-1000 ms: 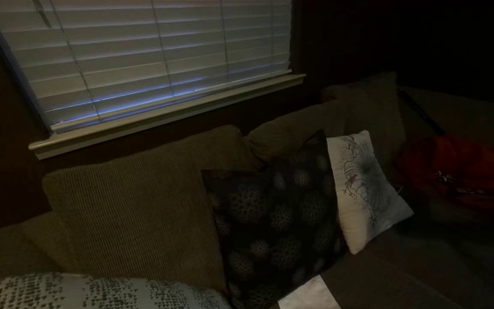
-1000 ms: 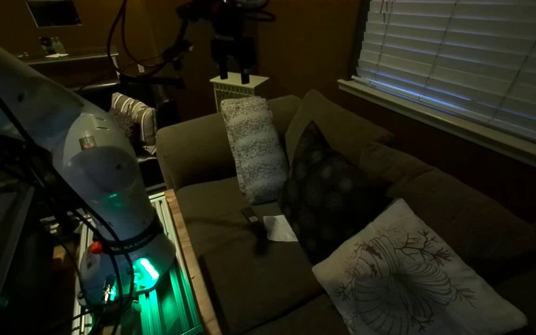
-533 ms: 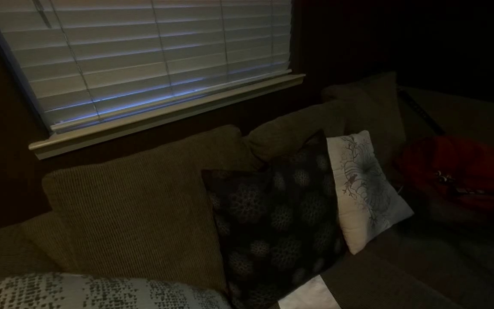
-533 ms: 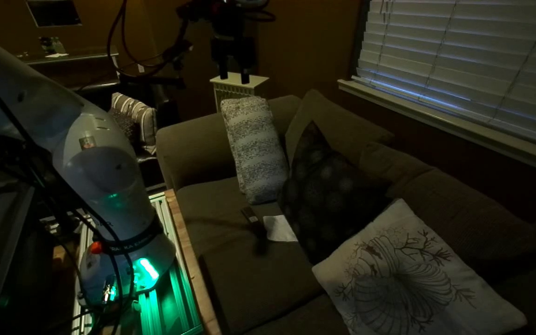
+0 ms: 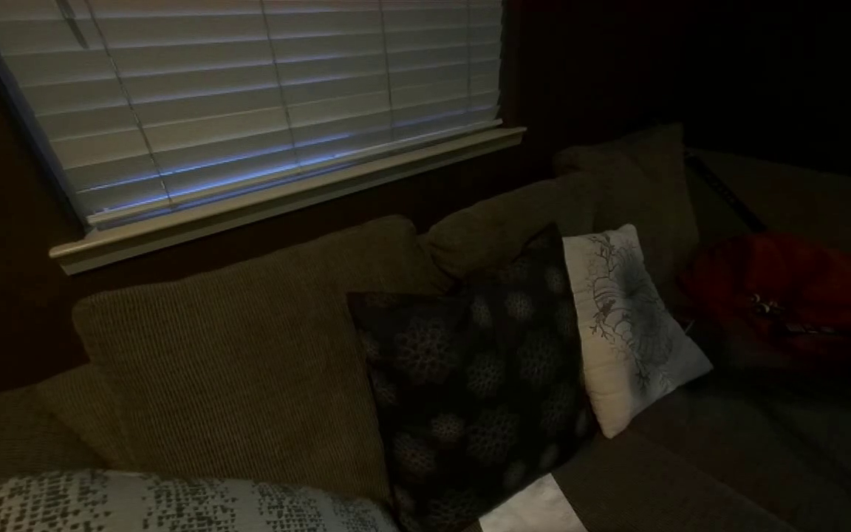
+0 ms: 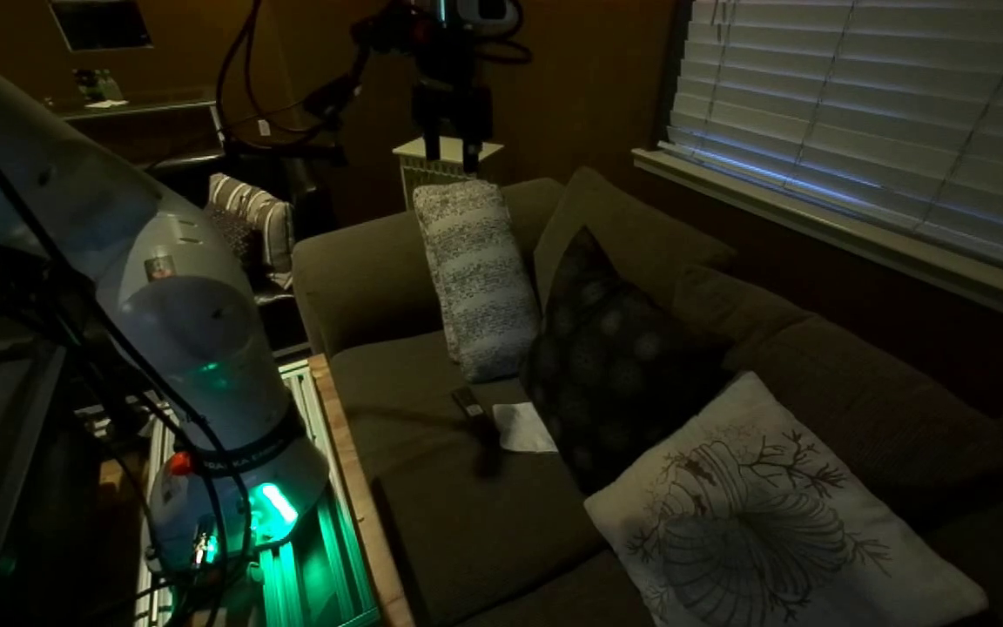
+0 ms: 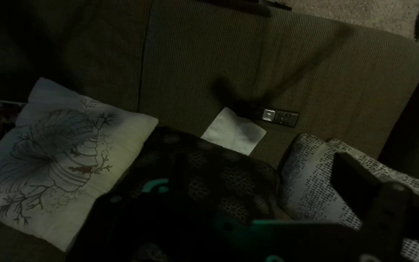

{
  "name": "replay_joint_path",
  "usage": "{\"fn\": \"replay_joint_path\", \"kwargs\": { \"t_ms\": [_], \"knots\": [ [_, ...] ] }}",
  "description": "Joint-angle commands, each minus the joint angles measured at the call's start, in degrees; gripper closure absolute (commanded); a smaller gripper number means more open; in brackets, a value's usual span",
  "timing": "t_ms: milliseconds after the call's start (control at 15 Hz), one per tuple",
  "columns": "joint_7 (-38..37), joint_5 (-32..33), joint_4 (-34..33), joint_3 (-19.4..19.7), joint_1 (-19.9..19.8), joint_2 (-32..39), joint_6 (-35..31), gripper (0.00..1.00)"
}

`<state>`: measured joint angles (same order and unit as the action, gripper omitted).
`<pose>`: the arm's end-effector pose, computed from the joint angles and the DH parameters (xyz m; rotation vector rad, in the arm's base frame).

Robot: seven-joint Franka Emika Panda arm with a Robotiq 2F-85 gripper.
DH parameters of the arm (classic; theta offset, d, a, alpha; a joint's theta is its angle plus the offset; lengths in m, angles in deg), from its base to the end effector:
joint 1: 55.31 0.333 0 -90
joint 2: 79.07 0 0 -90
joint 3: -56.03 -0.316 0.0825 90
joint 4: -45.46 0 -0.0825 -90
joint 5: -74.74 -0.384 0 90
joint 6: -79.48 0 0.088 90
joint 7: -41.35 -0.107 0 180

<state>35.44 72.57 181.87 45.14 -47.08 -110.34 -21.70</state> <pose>0.3566 0.1345 0.5083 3.0505 0.2921 -0.0959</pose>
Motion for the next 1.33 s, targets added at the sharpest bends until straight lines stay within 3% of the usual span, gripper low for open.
{"fn": "replay_joint_path", "kwargs": {
  "t_ms": [0,800,1267],
  "knots": [
    [-2.2,0.2,-0.7,1.6,-2.1,4.4,-2.1,0.00],
    [-11.0,8.6,1.0,0.4,-4.2,14.3,-19.2,0.00],
    [-13.7,10.1,2.5,0.5,-3.9,16.5,-23.9,0.00]
  ]
}}
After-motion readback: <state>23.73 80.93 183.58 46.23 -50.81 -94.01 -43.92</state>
